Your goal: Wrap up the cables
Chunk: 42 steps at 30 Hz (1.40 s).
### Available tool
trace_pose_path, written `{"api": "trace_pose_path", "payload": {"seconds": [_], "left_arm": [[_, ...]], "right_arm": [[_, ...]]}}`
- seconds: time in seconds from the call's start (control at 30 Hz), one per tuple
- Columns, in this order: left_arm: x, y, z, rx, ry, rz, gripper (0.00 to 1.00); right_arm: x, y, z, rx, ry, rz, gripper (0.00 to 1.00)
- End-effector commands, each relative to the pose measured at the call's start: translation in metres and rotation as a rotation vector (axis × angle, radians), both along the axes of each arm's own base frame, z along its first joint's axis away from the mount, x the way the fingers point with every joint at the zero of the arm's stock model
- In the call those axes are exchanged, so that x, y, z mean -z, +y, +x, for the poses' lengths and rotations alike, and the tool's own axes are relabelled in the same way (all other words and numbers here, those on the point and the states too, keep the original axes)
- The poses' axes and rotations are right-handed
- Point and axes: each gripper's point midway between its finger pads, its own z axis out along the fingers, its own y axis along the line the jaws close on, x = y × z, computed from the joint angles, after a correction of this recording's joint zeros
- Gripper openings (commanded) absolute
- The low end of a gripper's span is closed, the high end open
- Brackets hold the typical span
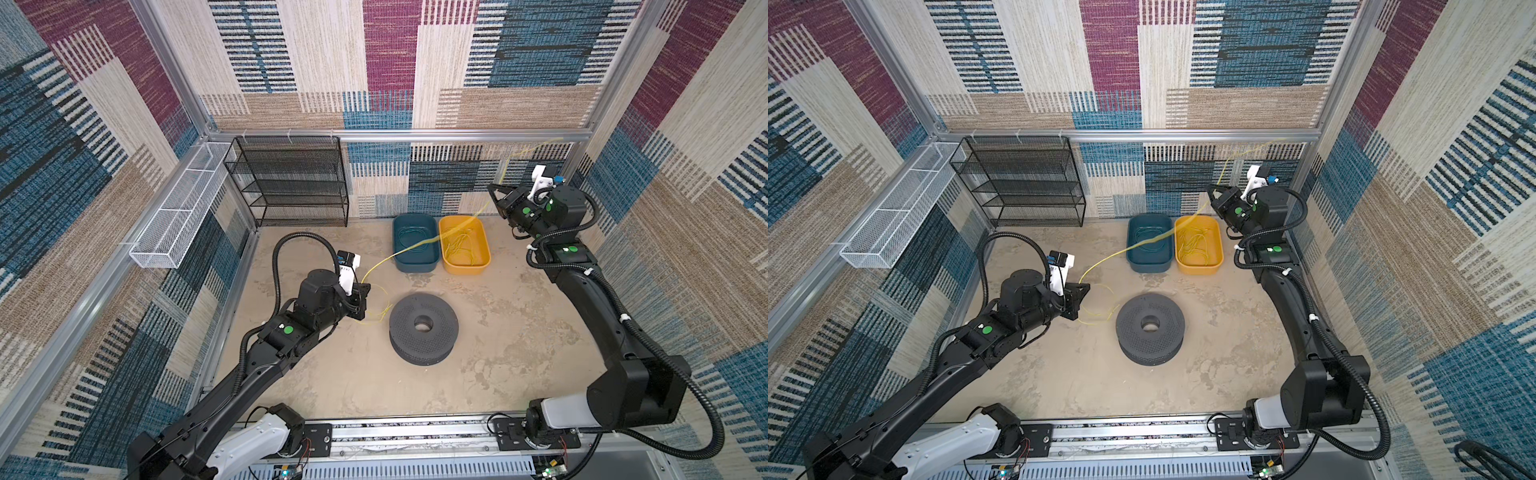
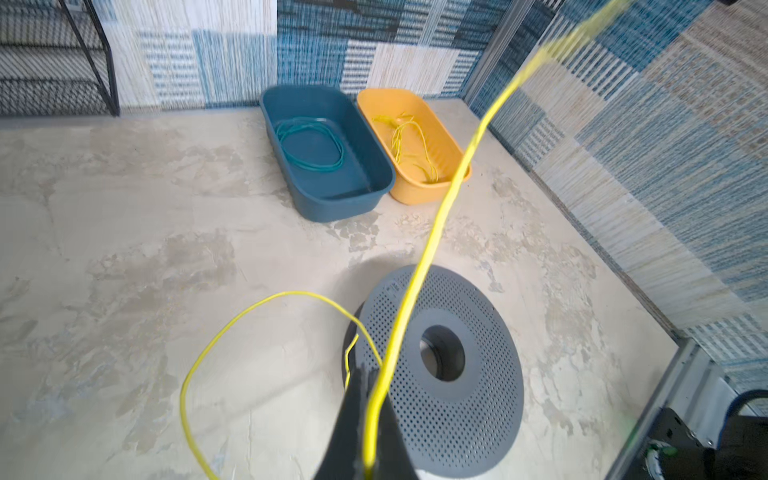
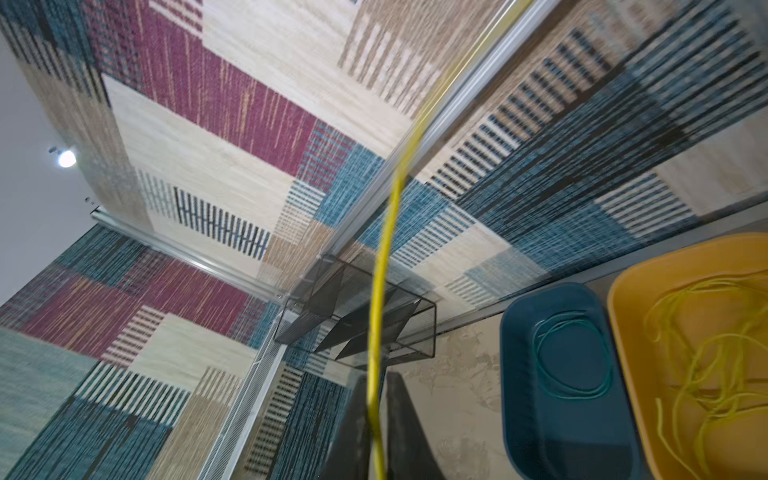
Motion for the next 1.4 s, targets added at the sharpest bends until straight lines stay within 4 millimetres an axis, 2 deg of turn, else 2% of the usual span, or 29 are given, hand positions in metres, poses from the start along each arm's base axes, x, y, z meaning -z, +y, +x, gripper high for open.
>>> {"api": "trace_pose_path", "payload": {"seconds": [0.0, 0.1, 0.23, 0.33, 0.43, 0.5, 0.63, 0.77, 0.9, 1.0, 1.07, 1.13, 1.27, 1.37], "left_arm": [[-0.006, -0.017, -0.007, 0.049, 0.043, -0.040, 0.00], [-0.023, -0.036, -0.004, 0.081, 0.020, -0.087, 0.00], [-0.042, -0.062, 0.006, 0.108, -0.018, -0.104, 0.00], [-0.047, -0.073, 0.016, 0.098, -0.028, -0.098, 0.00], [-0.048, -0.085, 0.025, 0.101, -0.036, -0.100, 0.00], [-0.046, -0.094, 0.029, 0.114, -0.028, -0.097, 0.00], [-0.042, -0.110, 0.037, 0.120, -0.030, -0.071, 0.00], [-0.041, -0.119, 0.045, 0.108, -0.047, -0.045, 0.00], [-0.039, -0.127, 0.048, 0.114, -0.054, -0.032, 0.00], [-0.038, -0.134, 0.049, 0.120, -0.062, -0.033, 0.00], [-0.037, -0.138, 0.049, 0.123, -0.066, -0.036, 0.00], [-0.037, -0.143, 0.047, 0.133, -0.072, -0.032, 0.00], [-0.036, -0.147, 0.043, 0.150, -0.082, -0.020, 0.00], [-0.038, -0.148, 0.040, 0.164, -0.091, -0.022, 0.00]], "right_arm": [[0.005, -0.020, -0.016, 0.109, -0.033, 0.000, 0.32], [0.034, -0.028, -0.036, 0.151, 0.026, -0.028, 0.53], [0.072, -0.034, -0.061, 0.174, 0.104, -0.067, 0.65], [0.089, -0.047, -0.078, 0.228, 0.155, -0.126, 0.71], [0.082, -0.052, -0.094, 0.239, 0.131, -0.173, 0.74], [0.067, -0.048, -0.102, 0.216, 0.096, -0.189, 0.75], [0.039, -0.017, -0.117, 0.034, 0.014, -0.165, 0.75], [0.031, 0.025, -0.134, -0.177, -0.028, -0.108, 0.74], [0.040, 0.065, -0.145, -0.287, -0.014, -0.079, 0.73], [0.053, 0.103, -0.148, -0.379, 0.017, -0.047, 0.73], [0.060, 0.122, -0.147, -0.420, 0.037, -0.016, 0.74], [0.065, 0.135, -0.145, -0.439, 0.050, 0.017, 0.75], [0.071, 0.145, -0.134, -0.426, 0.079, 0.051, 0.75], [0.081, 0.154, -0.126, -0.438, 0.117, 0.071, 0.71]]}}
